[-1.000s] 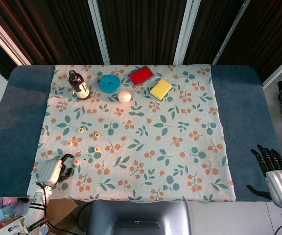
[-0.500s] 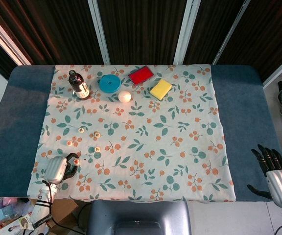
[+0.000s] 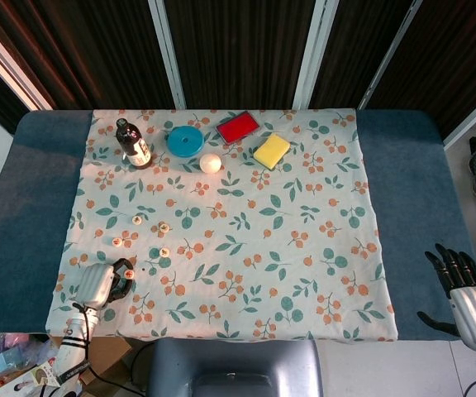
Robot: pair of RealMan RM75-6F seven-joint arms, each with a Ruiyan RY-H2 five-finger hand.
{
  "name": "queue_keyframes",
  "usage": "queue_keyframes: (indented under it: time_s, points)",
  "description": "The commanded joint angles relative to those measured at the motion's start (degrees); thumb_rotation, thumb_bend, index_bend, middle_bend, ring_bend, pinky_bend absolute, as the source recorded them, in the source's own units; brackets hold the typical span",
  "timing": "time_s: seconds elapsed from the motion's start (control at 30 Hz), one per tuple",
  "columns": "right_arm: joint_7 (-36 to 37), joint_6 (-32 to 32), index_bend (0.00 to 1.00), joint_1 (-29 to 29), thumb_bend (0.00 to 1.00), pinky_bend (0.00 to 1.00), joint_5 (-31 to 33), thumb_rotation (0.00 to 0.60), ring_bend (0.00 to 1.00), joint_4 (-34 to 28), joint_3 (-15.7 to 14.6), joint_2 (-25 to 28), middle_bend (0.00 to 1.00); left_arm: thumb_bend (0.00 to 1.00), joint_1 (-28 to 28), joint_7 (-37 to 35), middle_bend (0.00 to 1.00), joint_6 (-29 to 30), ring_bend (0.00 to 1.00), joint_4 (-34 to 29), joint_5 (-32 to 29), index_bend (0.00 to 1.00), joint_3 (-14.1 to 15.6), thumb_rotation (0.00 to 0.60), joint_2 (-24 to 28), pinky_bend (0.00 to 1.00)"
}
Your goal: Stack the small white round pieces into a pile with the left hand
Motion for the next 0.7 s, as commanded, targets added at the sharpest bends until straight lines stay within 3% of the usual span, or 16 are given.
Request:
queue_keyframes:
  time_s: [0.03, 0.2, 0.43, 0.7]
  points:
    - [-0.1, -0.1, 0.0, 0.0, 0.12, 0.0, 0.0, 0.6, 0.0, 0.0, 0.0, 0.0, 0.0, 0.41, -0.2, -0.2, 1.0, 0.2, 1.0, -0.2, -0.2, 0.49, -0.4, 0.6, 0.2, 1.0]
    - [-0.1, -0.1, 0.0, 0.0, 0.12, 0.0, 0.2, 0.6, 0.0, 0.0, 0.0, 0.0, 0.0, 0.41, -1.5, -1.4, 1.0, 0.4, 1.0, -1.0, -1.9, 0.5, -3.7, 0.6, 1.4, 1.0]
    - [-0.9, -0.5, 0.0, 0.1, 0.12, 0.0, 0.3, 0.6, 0.0, -0.2, 0.0, -0.3, 0.0, 0.41, -5.6, -0.3, 1.0, -4.6, 1.0, 0.4, -8.3, 0.5, -10.0, 0.6, 2.0, 1.0]
    - [-1.4, -1.0, 0.0, 0.3, 0.12, 0.0, 1.0, 0.6, 0.0, -0.4, 0.3, -0.4, 0.0, 0.41, -7.2, 1.2, 1.0, -7.2, 1.0, 2.3, -11.0, 0.49, -10.7, 0.6, 1.3, 1.0]
